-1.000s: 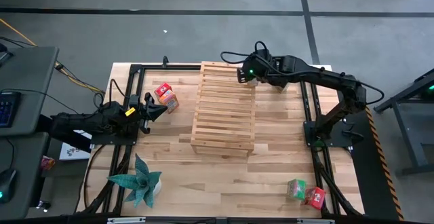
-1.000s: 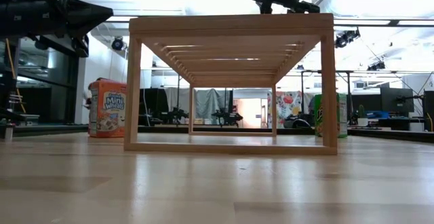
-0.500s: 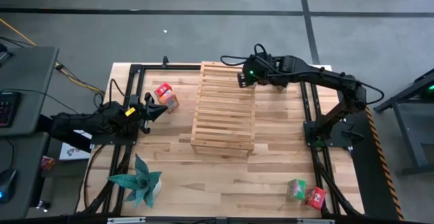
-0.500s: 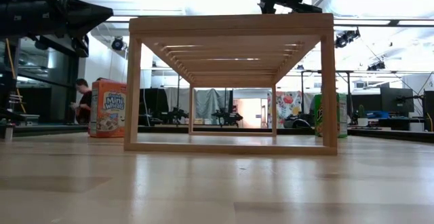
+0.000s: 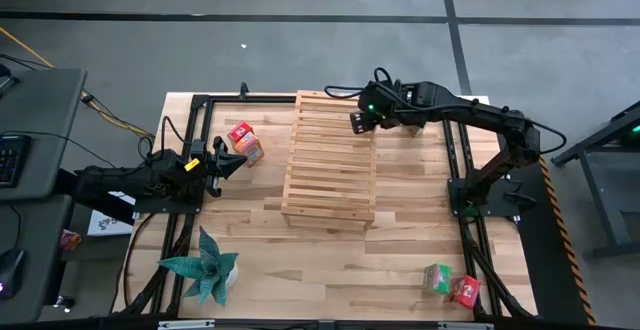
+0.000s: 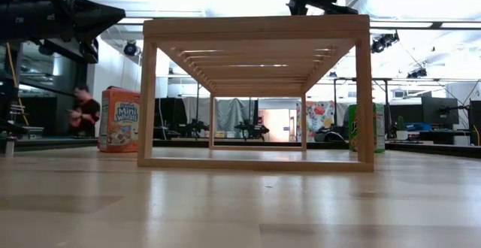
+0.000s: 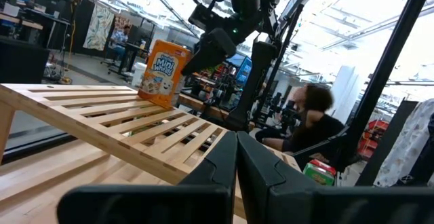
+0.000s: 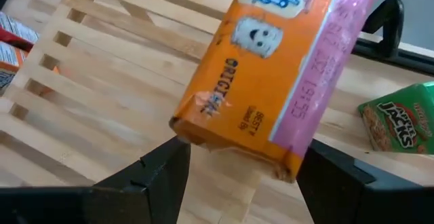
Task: Stack cereal on shelf
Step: Put the right orange cereal box on the shelf, then put the orange cereal box on the shelf aligned with the orange box
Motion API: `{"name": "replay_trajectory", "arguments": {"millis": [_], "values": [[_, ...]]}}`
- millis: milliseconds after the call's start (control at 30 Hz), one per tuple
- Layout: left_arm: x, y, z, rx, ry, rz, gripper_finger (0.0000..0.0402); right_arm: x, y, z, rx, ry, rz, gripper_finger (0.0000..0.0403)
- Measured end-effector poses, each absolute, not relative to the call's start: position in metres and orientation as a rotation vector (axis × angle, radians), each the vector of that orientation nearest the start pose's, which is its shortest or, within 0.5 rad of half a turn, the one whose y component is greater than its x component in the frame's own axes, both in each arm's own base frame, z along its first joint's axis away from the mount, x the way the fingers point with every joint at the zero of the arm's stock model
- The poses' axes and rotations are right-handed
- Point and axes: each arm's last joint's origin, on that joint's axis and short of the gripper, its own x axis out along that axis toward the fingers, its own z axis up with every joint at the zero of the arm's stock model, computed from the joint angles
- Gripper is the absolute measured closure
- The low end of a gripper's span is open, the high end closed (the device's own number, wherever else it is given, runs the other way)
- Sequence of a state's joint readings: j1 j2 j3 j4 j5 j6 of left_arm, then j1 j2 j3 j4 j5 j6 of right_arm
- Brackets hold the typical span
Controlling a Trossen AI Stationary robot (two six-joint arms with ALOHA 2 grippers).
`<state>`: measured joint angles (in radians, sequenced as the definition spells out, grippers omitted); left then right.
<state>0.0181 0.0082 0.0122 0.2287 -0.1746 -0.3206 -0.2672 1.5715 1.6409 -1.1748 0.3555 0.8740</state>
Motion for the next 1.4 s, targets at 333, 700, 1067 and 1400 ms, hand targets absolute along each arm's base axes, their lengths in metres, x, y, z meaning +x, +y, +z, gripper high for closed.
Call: {"name": "replay_trajectory", "arguments": {"millis": [333, 700, 1067, 1400], "values": [[0.094, 0.007, 0.189, -0.336, -0.261, 0.153, 0.0398, 0.285, -0.086, 0.356, 0.741, 0.892, -0.960, 0.0162], [0.094, 0.007, 0.189, -0.336, -0.261, 0.153, 0.0398, 0.269, -0.036, 0.348, 0.691, 1.353, -0.633, 0.0162], [0.094, 0.007, 0.189, -0.336, -0.261, 0.153, 0.0398, 0.211, 0.034, 0.319, 0.371, 1.424, -0.622, 0.0162], [0.094, 0.007, 0.189, -0.336, -0.262, 0.153, 0.0398, 0.149, 0.024, 0.281, 0.273, 0.774, -0.483, 0.0162]]}}
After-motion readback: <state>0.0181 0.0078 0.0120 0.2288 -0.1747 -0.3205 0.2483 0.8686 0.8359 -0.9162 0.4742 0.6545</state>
